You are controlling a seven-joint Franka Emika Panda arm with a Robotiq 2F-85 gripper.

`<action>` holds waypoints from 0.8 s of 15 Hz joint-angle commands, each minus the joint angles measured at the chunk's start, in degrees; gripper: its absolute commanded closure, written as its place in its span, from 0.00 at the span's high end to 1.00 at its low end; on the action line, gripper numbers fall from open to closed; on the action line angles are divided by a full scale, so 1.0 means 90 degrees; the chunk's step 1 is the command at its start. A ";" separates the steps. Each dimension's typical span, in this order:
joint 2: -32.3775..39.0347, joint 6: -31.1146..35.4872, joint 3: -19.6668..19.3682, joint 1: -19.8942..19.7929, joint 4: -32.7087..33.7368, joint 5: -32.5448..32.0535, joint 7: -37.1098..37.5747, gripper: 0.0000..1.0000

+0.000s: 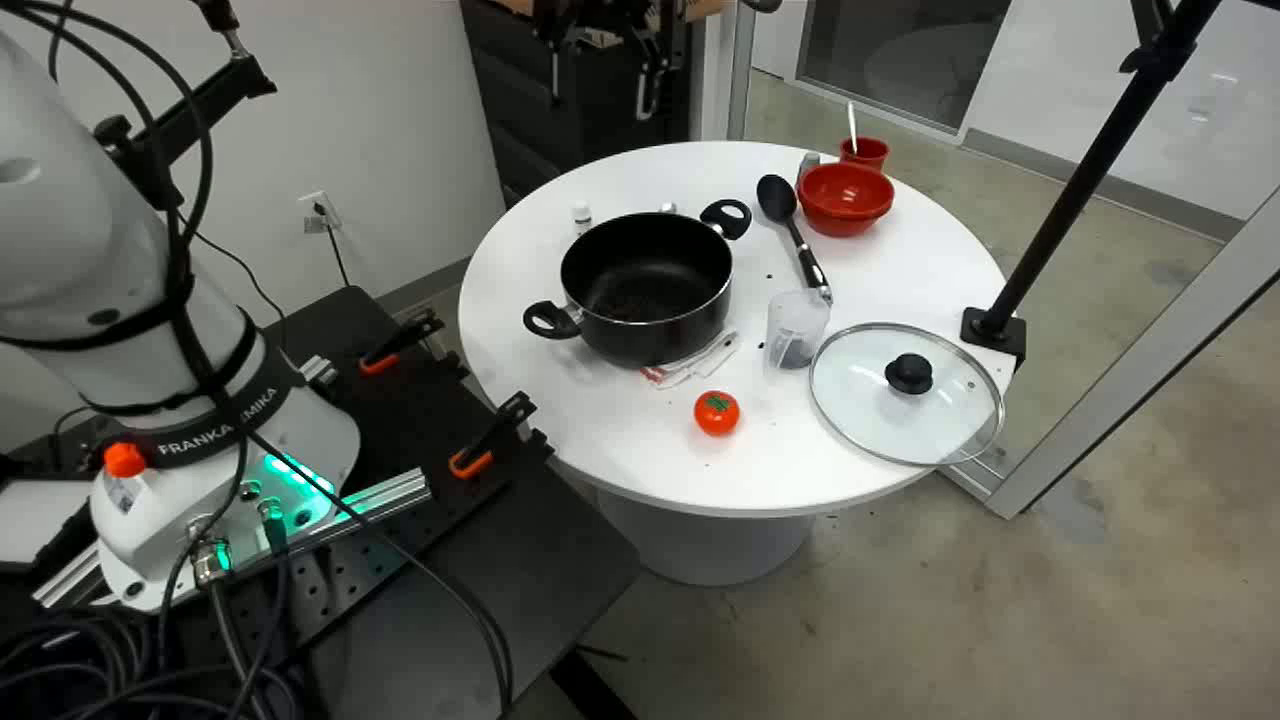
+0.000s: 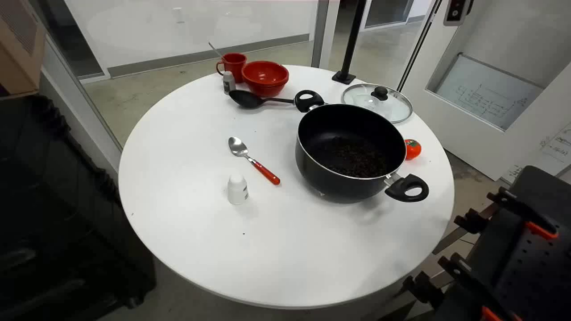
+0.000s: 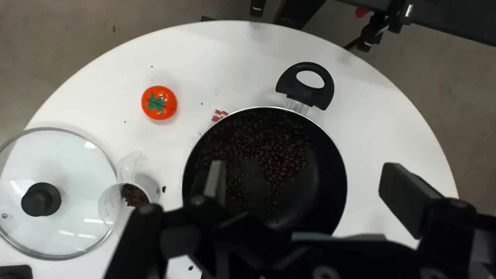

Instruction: Pick up the spoon from the table, scoop some of the contents from the black pot and put them in the colourless cup.

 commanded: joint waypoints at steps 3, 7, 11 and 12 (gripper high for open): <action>0.0042 0.0231 0.0133 -0.0020 -0.0102 -0.0010 0.0153 1.00; 0.0261 0.0442 0.0372 0.0108 -0.0146 -0.0051 0.0241 1.00; 0.0337 0.0447 0.0681 0.0275 -0.0158 -0.0149 0.0173 1.00; 0.0318 0.0459 0.0731 0.0307 -0.0168 -0.0146 0.0123 1.00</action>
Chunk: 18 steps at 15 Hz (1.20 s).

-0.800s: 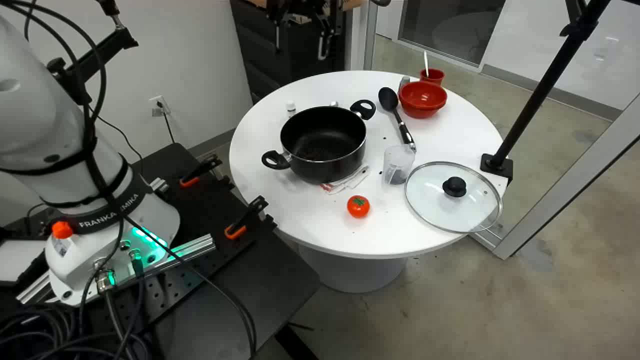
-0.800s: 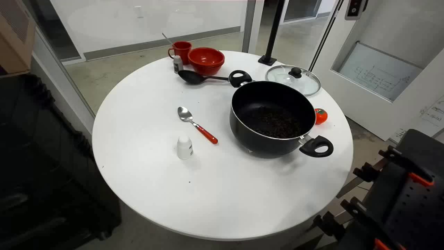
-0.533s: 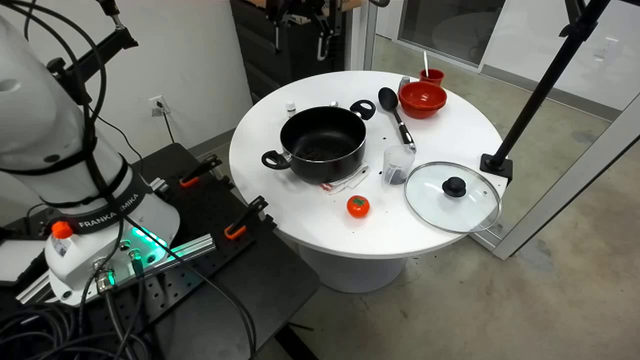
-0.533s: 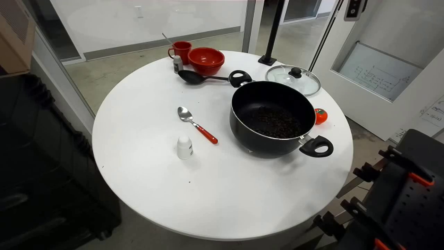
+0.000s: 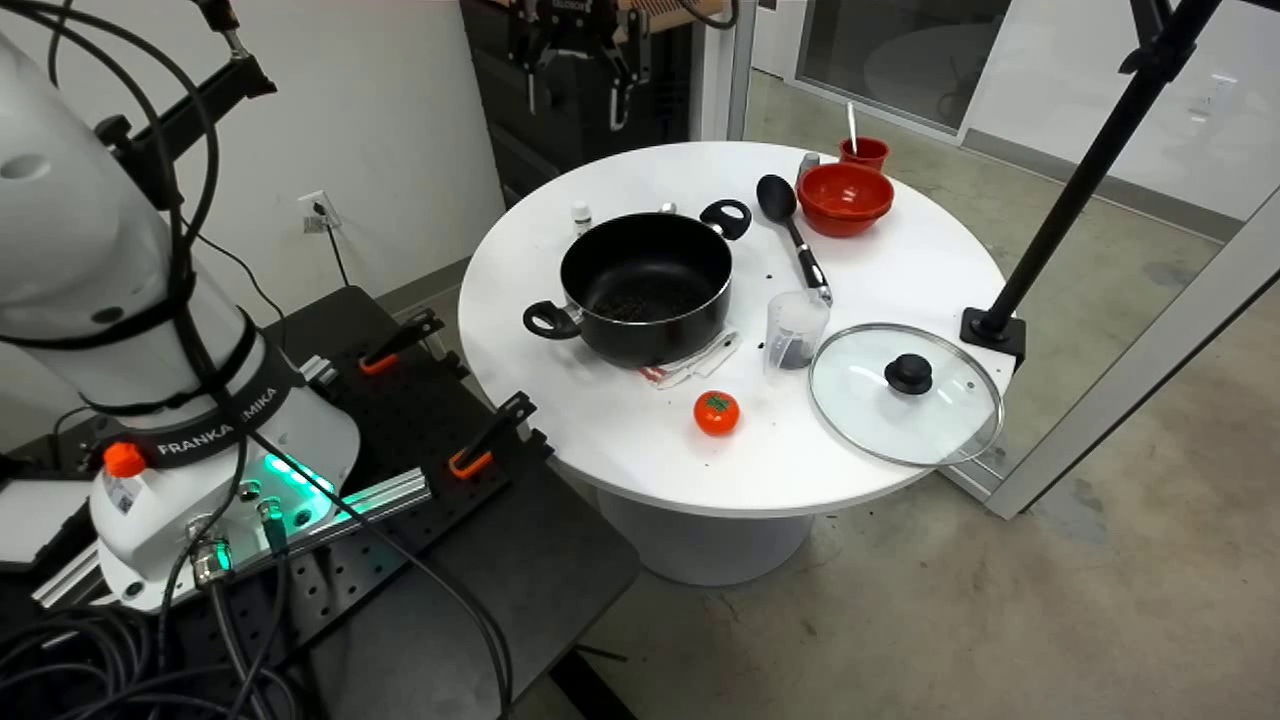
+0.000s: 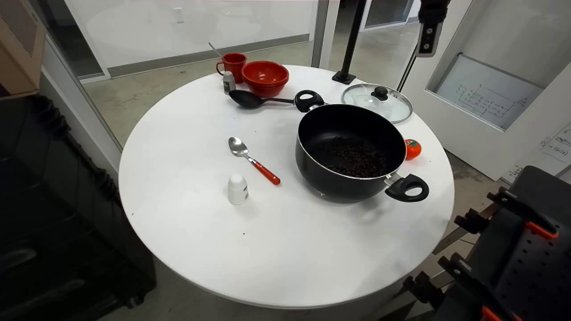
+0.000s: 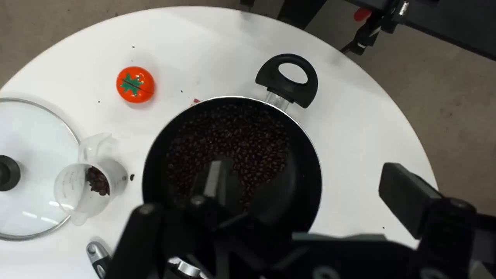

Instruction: Pick up the spoon from the table, scoop some of the contents from the black pot and put them in the colourless cup.

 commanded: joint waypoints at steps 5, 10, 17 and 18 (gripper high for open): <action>-0.0125 0.0206 0.0241 0.0252 0.0081 0.0240 0.0031 1.00; -0.0066 0.0423 0.0342 0.0369 0.0142 0.0425 0.0012 1.00; -0.0044 0.0585 0.0452 0.0460 0.0077 0.0487 0.0314 1.00; -0.0008 0.0827 0.0453 0.0455 -0.0047 0.0548 0.0430 1.00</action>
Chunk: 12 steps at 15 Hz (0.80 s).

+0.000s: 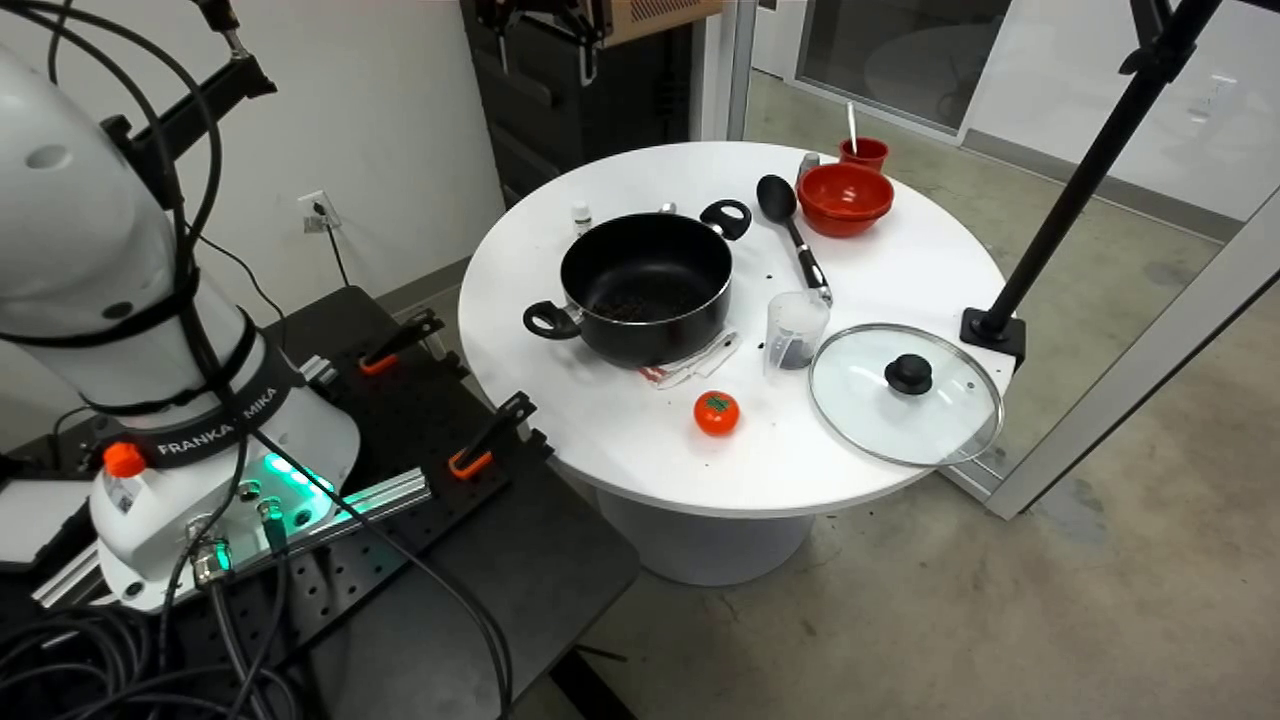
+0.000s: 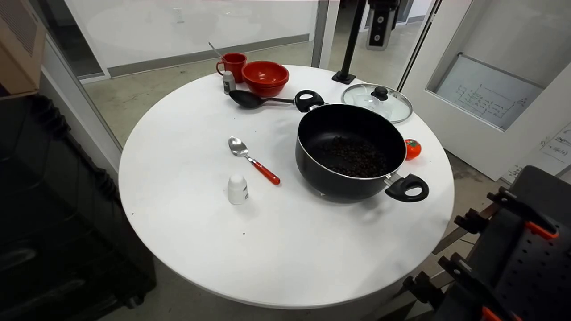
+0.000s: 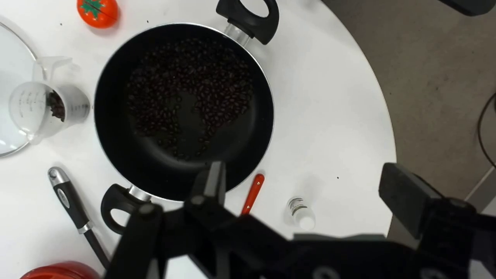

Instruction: Pick up the spoon from the table, scoop some of the contents from the black pot and put them in the colourless cup.

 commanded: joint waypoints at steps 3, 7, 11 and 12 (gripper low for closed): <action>0.0208 0.0760 0.0035 0.0030 -0.0373 0.0316 0.0504 1.00; 0.0558 0.1209 0.0155 0.0119 -0.0335 0.0560 0.0728 1.00; 0.0886 0.1223 0.0416 0.0270 -0.0094 0.0387 0.1072 1.00; 0.0999 0.1159 0.0484 0.0312 0.0054 0.0287 0.1162 1.00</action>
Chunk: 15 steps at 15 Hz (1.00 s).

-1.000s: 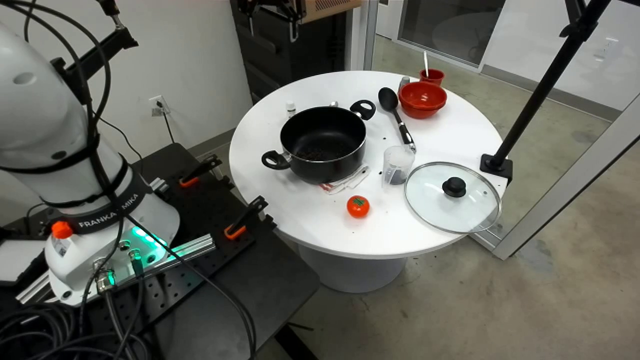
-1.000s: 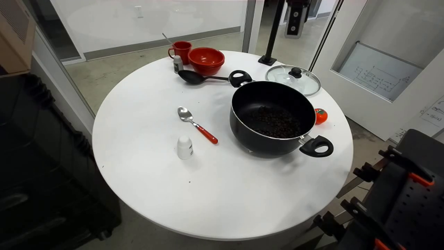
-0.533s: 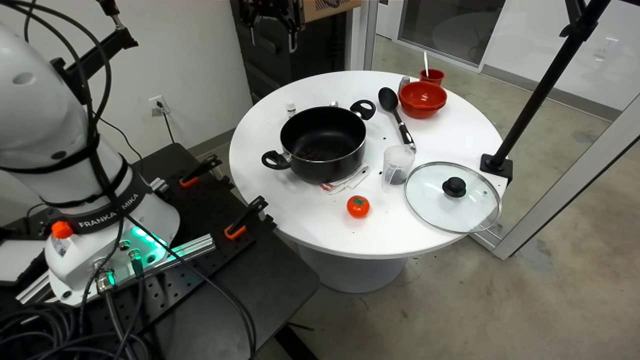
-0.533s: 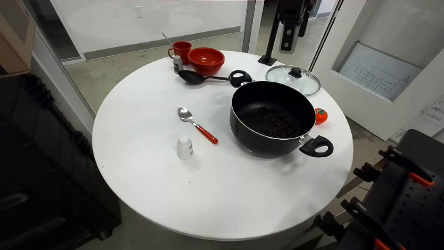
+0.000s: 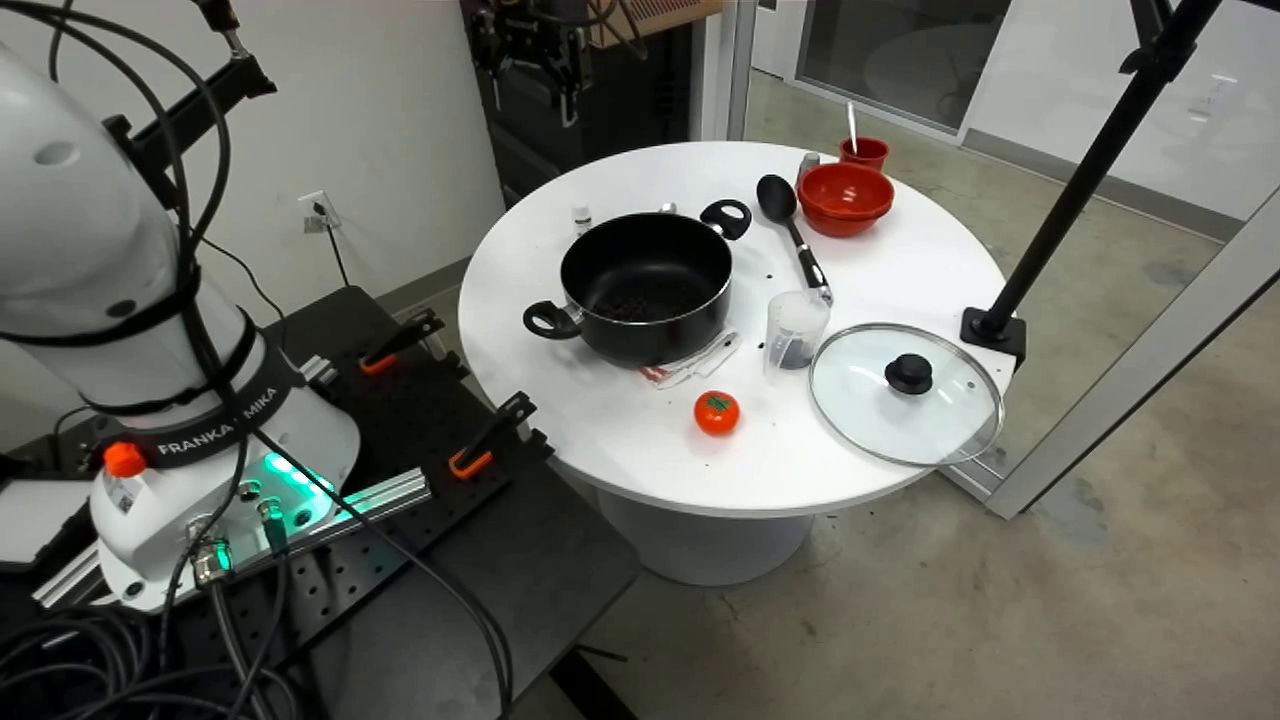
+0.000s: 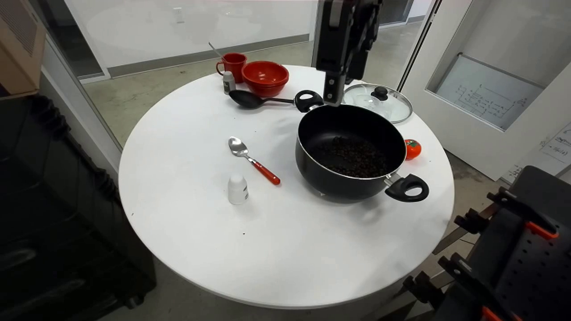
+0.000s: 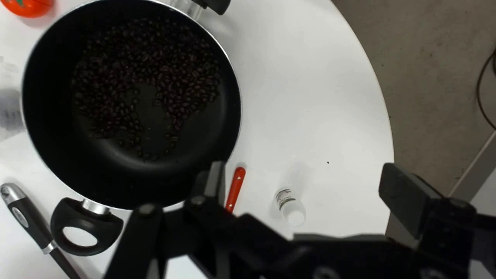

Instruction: Pick up the spoon from the table, scoop some of the contents from the black pot and put them in the colourless cup.

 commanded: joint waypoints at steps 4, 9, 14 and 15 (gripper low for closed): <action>0.0959 -0.0125 0.0335 0.0245 0.1098 -0.0823 0.1011 1.00; 0.1895 -0.0029 0.0225 0.0379 0.1897 -0.1884 0.1682 1.00; 0.2499 -0.0058 0.0059 0.0337 0.2399 -0.2137 0.1297 1.00; 0.2579 -0.0049 0.0049 0.0313 0.2451 -0.2107 0.1160 1.00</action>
